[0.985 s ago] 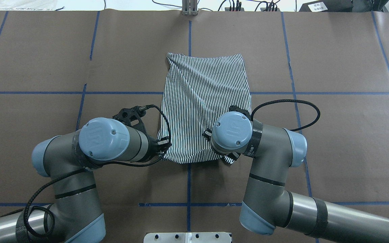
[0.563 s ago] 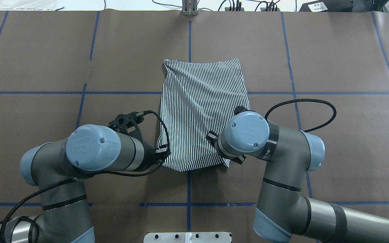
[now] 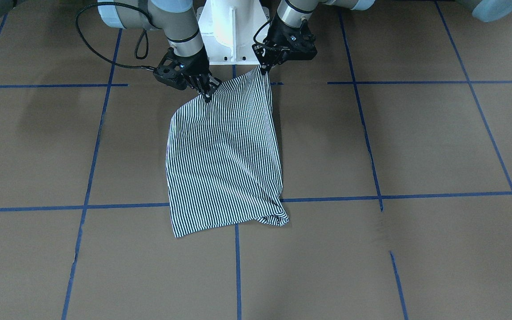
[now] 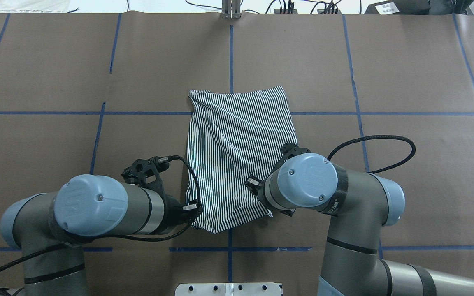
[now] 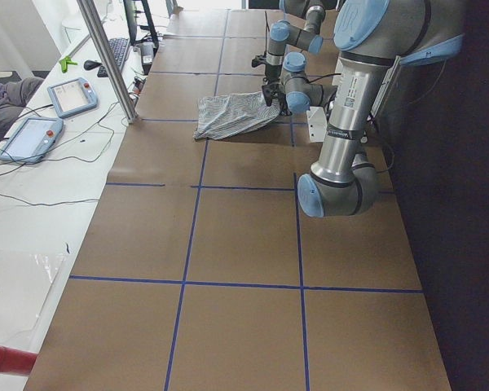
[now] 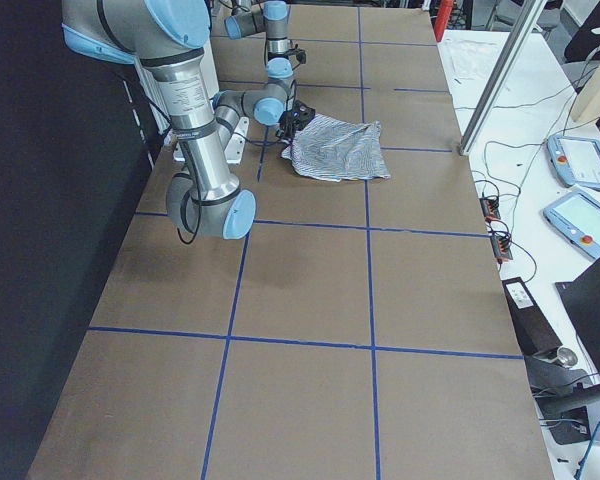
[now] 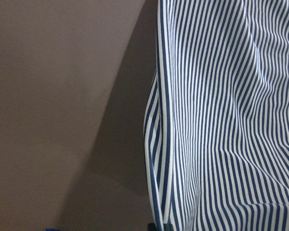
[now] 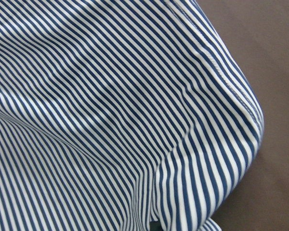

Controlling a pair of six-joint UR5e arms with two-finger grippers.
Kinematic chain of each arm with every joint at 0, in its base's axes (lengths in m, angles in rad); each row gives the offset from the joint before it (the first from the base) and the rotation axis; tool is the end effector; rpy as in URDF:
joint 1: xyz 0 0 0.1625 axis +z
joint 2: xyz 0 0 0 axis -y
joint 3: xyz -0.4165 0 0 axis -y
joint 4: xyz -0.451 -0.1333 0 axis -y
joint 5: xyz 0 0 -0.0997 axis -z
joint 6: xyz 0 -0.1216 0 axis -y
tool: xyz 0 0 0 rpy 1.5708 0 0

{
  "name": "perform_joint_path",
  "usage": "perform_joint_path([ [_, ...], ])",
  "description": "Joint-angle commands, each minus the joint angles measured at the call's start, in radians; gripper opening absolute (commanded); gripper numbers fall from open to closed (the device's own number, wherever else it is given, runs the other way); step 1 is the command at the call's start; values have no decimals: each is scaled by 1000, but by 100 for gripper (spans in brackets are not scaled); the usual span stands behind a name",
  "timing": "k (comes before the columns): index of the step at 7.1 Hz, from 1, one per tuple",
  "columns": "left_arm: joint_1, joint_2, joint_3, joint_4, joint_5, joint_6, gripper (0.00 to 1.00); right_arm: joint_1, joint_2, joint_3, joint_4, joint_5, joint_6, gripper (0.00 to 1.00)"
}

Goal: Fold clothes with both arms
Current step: 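Grasp the near edge with both grippers and lift it toward the far edge, then carry the lifted edge with both grippers over onto the shirt's far edge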

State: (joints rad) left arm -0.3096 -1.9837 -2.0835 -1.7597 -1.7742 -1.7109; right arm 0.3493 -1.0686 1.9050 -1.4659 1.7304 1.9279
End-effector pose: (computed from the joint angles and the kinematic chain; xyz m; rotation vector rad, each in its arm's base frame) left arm 0.5280 -0.2831 0.1466 -0.0875 1.1257 -0.2878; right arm -0.5797 -0.3324 0.1829 -0.1536 -0.9529 0.5767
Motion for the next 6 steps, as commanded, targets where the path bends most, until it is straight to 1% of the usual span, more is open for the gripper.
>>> perform_joint_path([
  [1, -142, -35, -7, -3, -30, 5, 0, 124, 13, -17, 82, 3, -103, 0],
  [2, -223, -58, 31, -18, -83, 7, 0, 196, 56, -62, 82, 8, -183, 0],
  [3, -259, -125, 127, -21, -86, 1, 0, 245, 161, -205, 82, 9, -199, 0],
  [4, -285, -159, 238, -82, -87, -4, 0, 273, 238, -353, 129, 8, -246, 0],
  [5, -299, -159, 331, -184, -85, -38, 0, 286, 249, -453, 235, 3, -274, 0],
  [6, -301, -159, 400, -258, -80, -47, 0, 286, 253, -519, 293, -2, -280, 0],
])
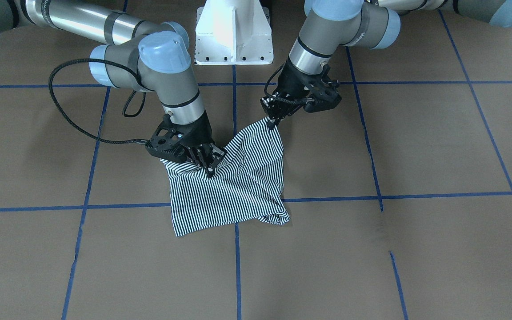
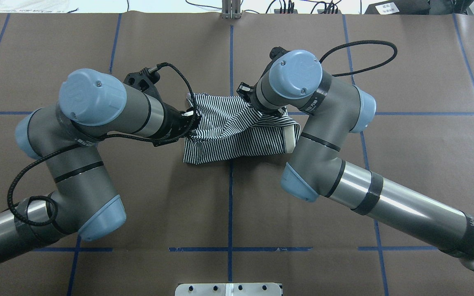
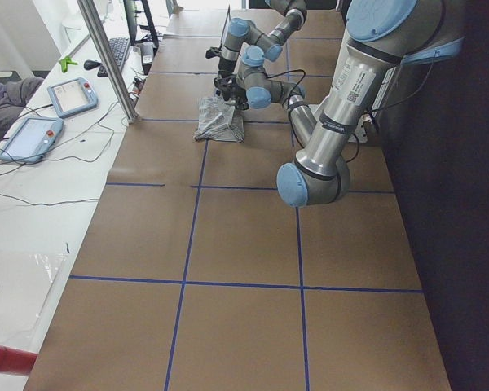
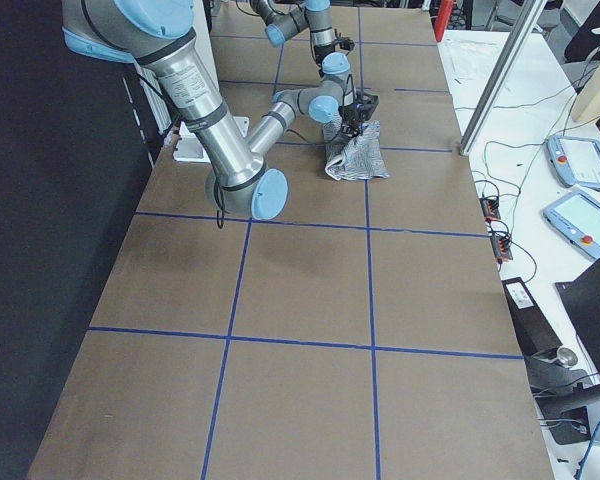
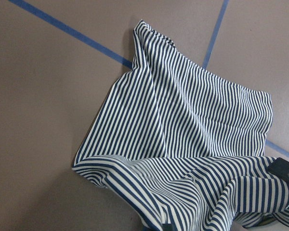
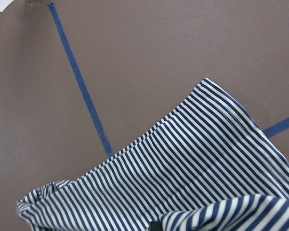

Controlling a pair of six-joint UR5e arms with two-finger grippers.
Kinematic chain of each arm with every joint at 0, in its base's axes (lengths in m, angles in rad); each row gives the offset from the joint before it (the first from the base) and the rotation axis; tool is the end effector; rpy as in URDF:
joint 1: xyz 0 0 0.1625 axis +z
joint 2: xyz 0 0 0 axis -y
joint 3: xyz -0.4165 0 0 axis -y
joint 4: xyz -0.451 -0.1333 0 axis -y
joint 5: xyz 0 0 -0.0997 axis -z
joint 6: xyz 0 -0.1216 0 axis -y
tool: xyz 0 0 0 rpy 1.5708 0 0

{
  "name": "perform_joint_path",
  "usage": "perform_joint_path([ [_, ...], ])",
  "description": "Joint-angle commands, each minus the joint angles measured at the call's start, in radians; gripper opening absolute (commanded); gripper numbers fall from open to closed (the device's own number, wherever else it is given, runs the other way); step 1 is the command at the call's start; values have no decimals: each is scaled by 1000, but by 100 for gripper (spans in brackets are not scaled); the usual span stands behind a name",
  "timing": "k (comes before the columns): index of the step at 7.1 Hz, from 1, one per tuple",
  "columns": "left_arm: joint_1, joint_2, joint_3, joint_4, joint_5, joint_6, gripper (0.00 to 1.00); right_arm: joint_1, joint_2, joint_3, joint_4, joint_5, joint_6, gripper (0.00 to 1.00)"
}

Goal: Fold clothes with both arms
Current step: 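Carry the lifted edge with both grippers over onto the shirt's far edge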

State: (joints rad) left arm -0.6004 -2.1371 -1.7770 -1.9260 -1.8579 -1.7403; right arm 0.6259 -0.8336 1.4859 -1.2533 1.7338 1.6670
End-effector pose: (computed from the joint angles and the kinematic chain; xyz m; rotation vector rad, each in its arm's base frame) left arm 0.5172 -0.4740 0.1591 -0.0108 1.1621 -0.5210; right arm -0.5767 -0.5570 0.1827 0.1102 -0.9883 0.5838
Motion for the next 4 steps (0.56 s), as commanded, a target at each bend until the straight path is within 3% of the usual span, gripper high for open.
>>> perform_joint_path([
  [1, -36, -20, 135, -117, 3, -21, 0, 12, 52, -174, 87, -10, -27, 0],
  [2, -83, -102, 260, -125, 3, -59, 0, 30, 124, -290, 90, -31, -42, 40],
  [3, -143, -216, 477, -222, 5, -61, 76, 53, 192, -391, 119, -37, -135, 99],
  [4, -182, -263, 630, -340, 8, -27, 100, 83, 214, -450, 161, -31, -214, 100],
])
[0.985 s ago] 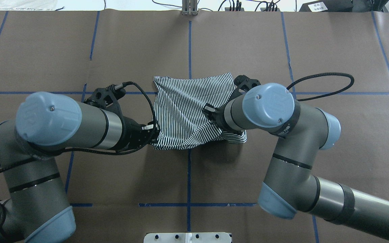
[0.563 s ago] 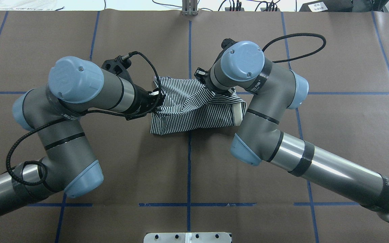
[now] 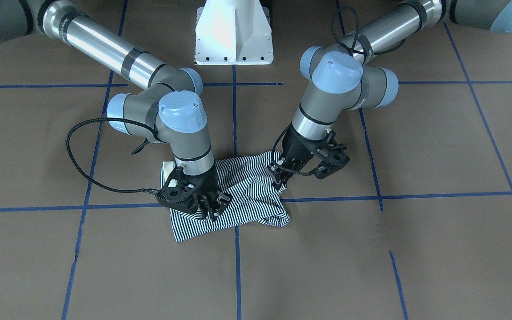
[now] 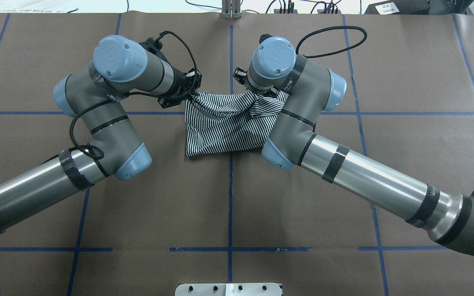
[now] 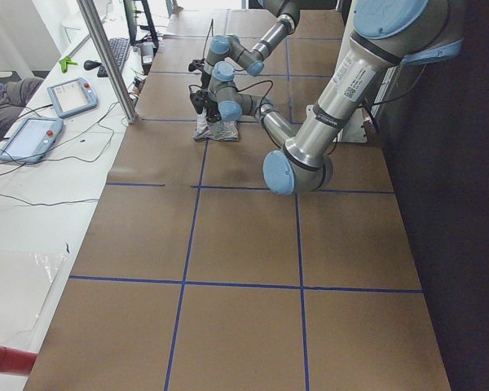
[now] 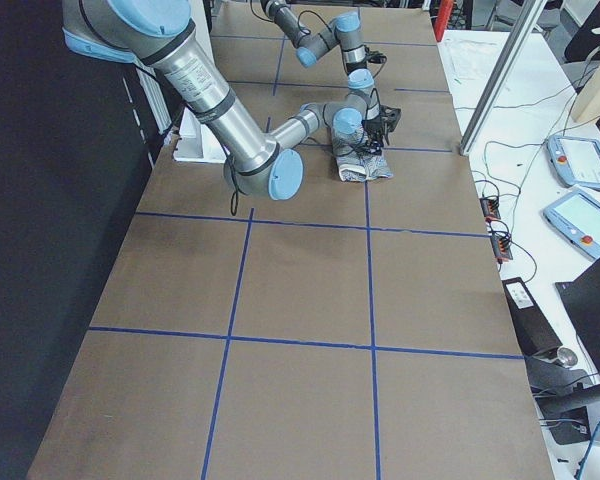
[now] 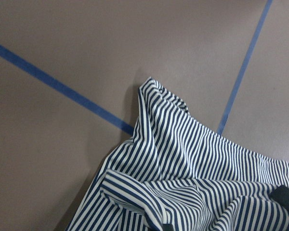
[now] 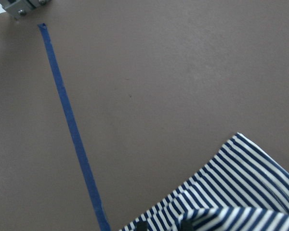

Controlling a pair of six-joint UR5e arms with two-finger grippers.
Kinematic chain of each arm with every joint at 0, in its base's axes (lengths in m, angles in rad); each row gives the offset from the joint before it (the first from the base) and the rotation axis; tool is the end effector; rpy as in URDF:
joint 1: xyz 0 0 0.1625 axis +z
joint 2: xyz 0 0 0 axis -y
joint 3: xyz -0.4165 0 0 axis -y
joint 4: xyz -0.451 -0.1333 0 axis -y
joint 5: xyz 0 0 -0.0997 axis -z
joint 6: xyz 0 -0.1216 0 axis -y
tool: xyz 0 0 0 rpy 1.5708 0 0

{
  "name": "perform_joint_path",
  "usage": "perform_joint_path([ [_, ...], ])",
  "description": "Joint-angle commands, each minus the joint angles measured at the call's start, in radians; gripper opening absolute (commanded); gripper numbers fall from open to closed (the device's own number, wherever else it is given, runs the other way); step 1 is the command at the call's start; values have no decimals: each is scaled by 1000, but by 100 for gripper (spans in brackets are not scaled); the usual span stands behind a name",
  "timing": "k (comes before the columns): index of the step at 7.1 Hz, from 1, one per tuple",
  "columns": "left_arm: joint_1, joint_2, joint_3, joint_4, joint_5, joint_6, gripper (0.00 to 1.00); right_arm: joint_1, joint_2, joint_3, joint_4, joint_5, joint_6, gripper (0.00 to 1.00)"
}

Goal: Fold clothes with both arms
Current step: 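Carry the lifted edge with both grippers over onto the shirt's far edge, then release the left gripper and raise it away while the right gripper holds the fold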

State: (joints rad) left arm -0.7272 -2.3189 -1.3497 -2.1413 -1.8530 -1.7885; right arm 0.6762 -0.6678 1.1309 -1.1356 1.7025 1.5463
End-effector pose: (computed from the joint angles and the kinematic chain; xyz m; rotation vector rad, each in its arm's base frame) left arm 0.5484 -0.6211 0.2055 0.0303 1.1430 -0.6881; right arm -0.6183 -0.6466 0.2161 0.1952 -0.8966 0.5470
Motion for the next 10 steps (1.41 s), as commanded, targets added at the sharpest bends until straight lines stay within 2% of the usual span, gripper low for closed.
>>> perform_joint_path([
  [1, -111, -80, 240, -141, 3, 64, 100, 66, 62, -139, 48, 12, -144, 100],
  [2, -150, -77, 256, -140, -3, 81, 100, 106, 60, -143, 46, 52, -214, 100],
  [3, -182, -73, 261, -140, -53, 87, 100, 137, 60, -141, 42, 115, -283, 100],
  [4, -223, -70, 256, -137, -145, 125, 100, 143, 60, -117, 33, 159, -310, 100],
  [5, -251, -41, 247, -140, -216, 161, 100, 138, 53, -35, -37, 193, -311, 100],
  [6, -285, -5, 218, -135, -257, 210, 100, 111, 59, 57, -202, 186, -355, 100],
  [7, -323, 28, 196, -134, -300, 251, 100, 90, 57, 113, -319, 181, -414, 100],
  [8, -351, 61, 169, -131, -330, 283, 100, 35, 56, 116, -372, 119, -425, 100],
  [9, -356, 72, 161, -131, -331, 290, 100, -46, 63, 104, -419, 0, -487, 100],
  [10, -357, 73, 161, -131, -331, 290, 100, -64, 57, 99, -446, -35, -532, 100],
])
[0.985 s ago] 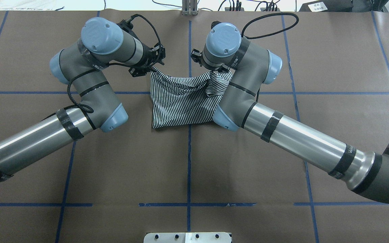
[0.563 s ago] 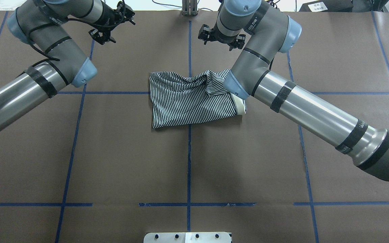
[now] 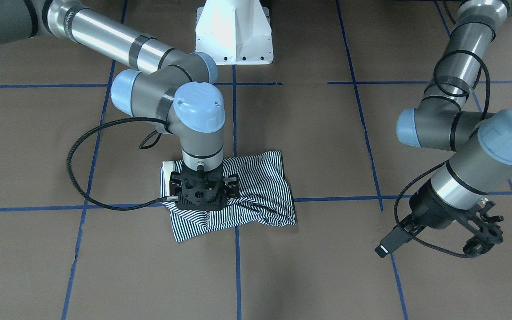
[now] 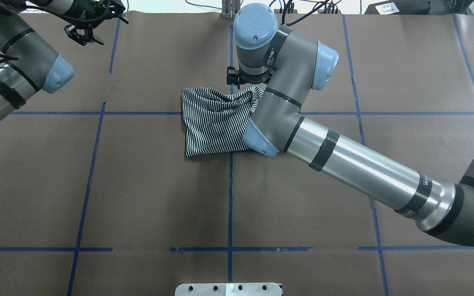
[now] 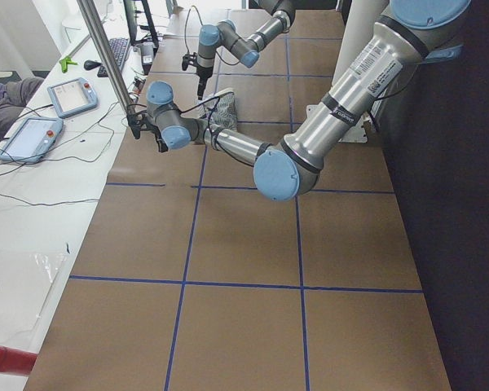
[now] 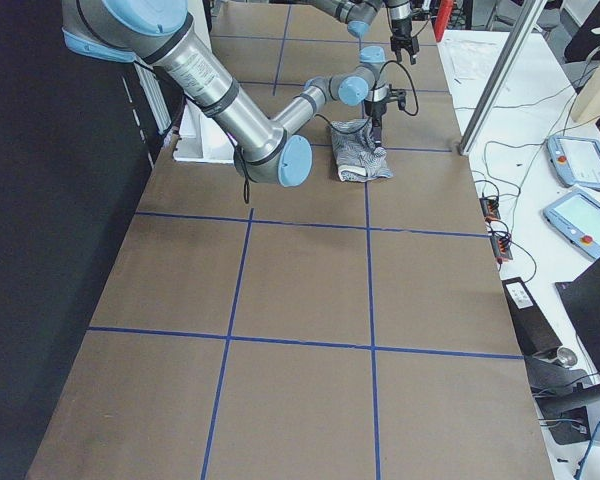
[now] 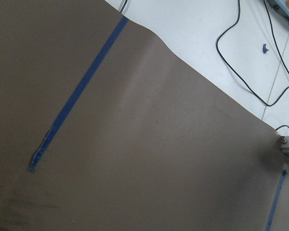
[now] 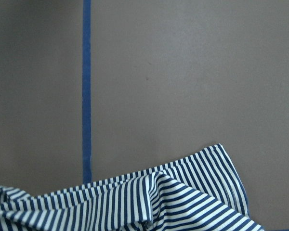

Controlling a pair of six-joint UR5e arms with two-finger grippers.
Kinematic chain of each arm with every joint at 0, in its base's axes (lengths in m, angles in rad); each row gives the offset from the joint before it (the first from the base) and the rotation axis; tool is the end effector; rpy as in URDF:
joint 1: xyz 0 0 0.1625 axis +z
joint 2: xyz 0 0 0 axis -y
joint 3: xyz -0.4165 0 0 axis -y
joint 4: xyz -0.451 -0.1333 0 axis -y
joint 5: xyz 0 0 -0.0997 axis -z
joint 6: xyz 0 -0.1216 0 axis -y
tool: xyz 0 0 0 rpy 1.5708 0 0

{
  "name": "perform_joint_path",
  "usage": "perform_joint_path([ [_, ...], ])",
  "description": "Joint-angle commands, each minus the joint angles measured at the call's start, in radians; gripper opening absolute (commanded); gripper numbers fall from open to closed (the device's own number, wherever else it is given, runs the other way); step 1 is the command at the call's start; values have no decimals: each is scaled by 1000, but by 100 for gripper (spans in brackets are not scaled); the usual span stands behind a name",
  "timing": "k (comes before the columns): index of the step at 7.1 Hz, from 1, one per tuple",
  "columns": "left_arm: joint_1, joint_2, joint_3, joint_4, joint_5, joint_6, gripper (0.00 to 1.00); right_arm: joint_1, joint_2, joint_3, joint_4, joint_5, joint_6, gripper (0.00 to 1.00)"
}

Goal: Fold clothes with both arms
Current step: 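Release the left gripper and raise it away while the right gripper holds the fold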

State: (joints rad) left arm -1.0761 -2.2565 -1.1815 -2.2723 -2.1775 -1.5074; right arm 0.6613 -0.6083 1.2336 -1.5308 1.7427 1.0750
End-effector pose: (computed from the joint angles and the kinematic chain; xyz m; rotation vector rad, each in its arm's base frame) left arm 0.3392 -0.7636 0.3235 0.0546 1.1274 -0.6032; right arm -0.6095 -0.6169 0.1692 0.2244 -0.6463 0.1018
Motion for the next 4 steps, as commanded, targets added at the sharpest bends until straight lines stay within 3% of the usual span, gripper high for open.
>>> perform_joint_path([
  [1, -7, 11, -7, 1, -5, 9, 100, -54, -4, -11, -48, -78, -73, 100],
  [3, -7, 12, -10, 1, -5, 9, 100, -49, 10, -86, -29, -115, -111, 100],
  [4, -7, 14, -10, 1, -4, 9, 100, -46, 13, -141, 42, -126, -118, 100],
])
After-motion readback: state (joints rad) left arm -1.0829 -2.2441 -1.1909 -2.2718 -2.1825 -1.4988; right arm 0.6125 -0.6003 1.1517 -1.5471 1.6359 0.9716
